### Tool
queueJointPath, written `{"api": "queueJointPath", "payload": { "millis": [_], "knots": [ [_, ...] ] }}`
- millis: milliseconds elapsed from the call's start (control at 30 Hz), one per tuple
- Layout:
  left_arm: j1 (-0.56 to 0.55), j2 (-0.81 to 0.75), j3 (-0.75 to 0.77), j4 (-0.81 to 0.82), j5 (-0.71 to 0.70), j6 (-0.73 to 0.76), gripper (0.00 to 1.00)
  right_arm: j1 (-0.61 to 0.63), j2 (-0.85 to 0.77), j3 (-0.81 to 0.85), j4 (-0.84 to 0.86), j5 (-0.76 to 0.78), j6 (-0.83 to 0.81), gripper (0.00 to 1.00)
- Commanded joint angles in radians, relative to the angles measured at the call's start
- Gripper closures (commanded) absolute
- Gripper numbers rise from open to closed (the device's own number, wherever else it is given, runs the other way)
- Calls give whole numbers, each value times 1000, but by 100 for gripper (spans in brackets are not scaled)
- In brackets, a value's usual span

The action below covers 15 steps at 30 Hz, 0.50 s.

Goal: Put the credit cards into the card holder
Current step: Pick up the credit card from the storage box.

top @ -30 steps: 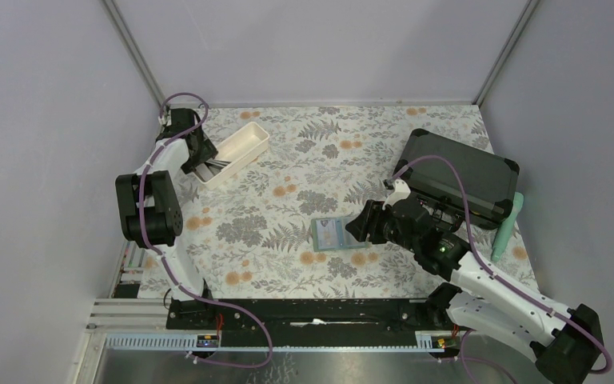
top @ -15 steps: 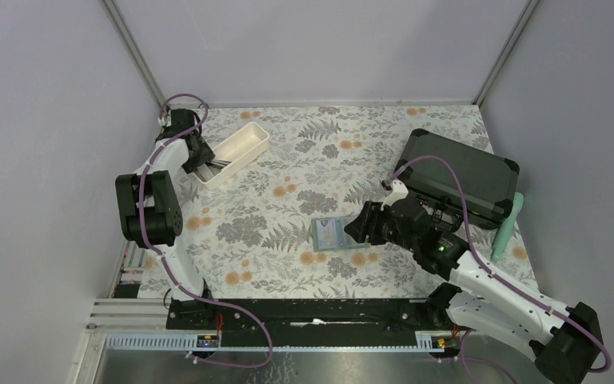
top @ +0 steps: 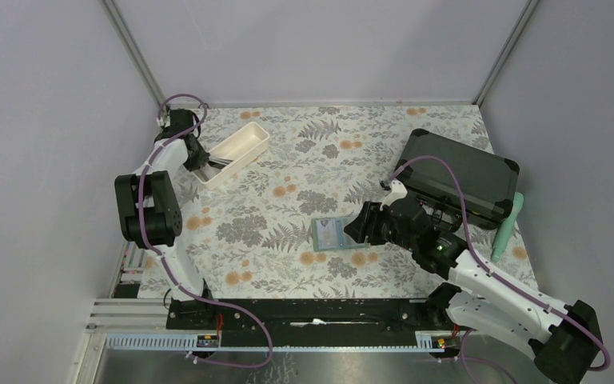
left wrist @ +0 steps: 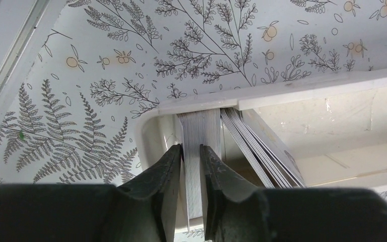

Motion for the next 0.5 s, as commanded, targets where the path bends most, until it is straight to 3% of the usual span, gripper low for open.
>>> {"api": "queueJointPath", "payload": {
  "millis": [0, 167, 467],
  "knots": [
    [3, -51, -10, 25, -13, 9, 83, -3, 4, 9, 6, -14, 0, 41],
    [2, -52, -11, 24, -15, 11, 94, -3, 11, 14, 5, -16, -1, 41],
    [3, -67, -9, 11, -21, 25, 100, -3, 8, 20, 5, -15, -4, 41]
  ]
}}
